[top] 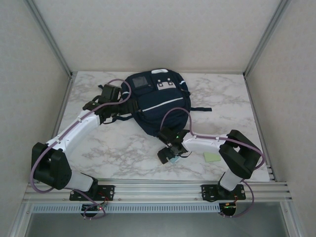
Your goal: Pack the student bag
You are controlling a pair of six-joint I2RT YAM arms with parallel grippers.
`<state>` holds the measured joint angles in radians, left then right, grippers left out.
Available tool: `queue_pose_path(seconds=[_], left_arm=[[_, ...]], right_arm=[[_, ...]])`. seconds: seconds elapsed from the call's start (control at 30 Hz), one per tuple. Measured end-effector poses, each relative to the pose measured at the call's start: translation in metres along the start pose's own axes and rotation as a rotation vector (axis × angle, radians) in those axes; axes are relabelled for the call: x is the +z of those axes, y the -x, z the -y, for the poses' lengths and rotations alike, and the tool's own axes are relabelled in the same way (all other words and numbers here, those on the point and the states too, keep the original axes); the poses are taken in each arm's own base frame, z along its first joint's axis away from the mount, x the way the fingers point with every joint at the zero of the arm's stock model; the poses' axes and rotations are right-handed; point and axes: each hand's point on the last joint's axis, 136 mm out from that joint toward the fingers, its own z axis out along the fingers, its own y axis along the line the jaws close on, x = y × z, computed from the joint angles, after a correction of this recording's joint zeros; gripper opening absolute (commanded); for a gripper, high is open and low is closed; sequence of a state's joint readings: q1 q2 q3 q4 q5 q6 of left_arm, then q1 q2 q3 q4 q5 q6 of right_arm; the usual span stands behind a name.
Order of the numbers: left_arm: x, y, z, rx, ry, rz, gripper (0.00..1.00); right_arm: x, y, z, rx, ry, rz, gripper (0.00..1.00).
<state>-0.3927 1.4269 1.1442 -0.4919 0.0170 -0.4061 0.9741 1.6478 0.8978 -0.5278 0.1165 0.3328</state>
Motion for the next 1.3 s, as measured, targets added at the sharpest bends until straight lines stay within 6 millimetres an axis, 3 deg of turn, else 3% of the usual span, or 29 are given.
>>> queue_pose_path(seconds=[0.17, 0.4, 0.53, 0.63, 0.77, 0.87, 0.97, 1.17, 1.3], left_arm=[[0.0, -0.001, 0.0, -0.003, 0.001, -0.002, 1.0], [0.007, -0.003, 0.0, 0.001, 0.01, -0.022, 1.0], [0.013, 0.002, 0.014, 0.045, 0.01, -0.025, 1.0], [0.015, 0.011, 0.037, 0.131, 0.003, -0.004, 1.0], [0.022, 0.016, 0.075, 0.271, -0.012, 0.021, 0.98], [0.033, 0.005, 0.098, 0.381, -0.021, 0.003, 0.93], [0.049, -0.016, 0.122, 0.504, -0.04, -0.037, 0.91], [0.078, -0.051, 0.157, 0.694, -0.075, -0.112, 0.86], [0.092, -0.056, 0.164, 0.76, -0.072, -0.133, 0.77]], right_arm=[[-0.001, 0.002, -0.003, -0.008, 0.005, 0.009, 0.72], [-0.004, 0.0, 0.002, 0.013, -0.002, 0.029, 0.67], [-0.016, -0.001, 0.015, 0.086, 0.002, 0.055, 0.67], [-0.034, 0.006, 0.033, 0.186, 0.001, 0.101, 0.71], [-0.058, 0.01, 0.084, 0.417, -0.049, 0.155, 0.69], [-0.07, 0.006, 0.123, 0.594, -0.108, 0.173, 0.68], [-0.08, 0.004, 0.148, 0.722, -0.13, 0.201, 0.68], [-0.094, 0.015, 0.173, 0.856, -0.107, 0.258, 0.66], [-0.099, 0.028, 0.176, 0.872, -0.085, 0.295, 0.62]])
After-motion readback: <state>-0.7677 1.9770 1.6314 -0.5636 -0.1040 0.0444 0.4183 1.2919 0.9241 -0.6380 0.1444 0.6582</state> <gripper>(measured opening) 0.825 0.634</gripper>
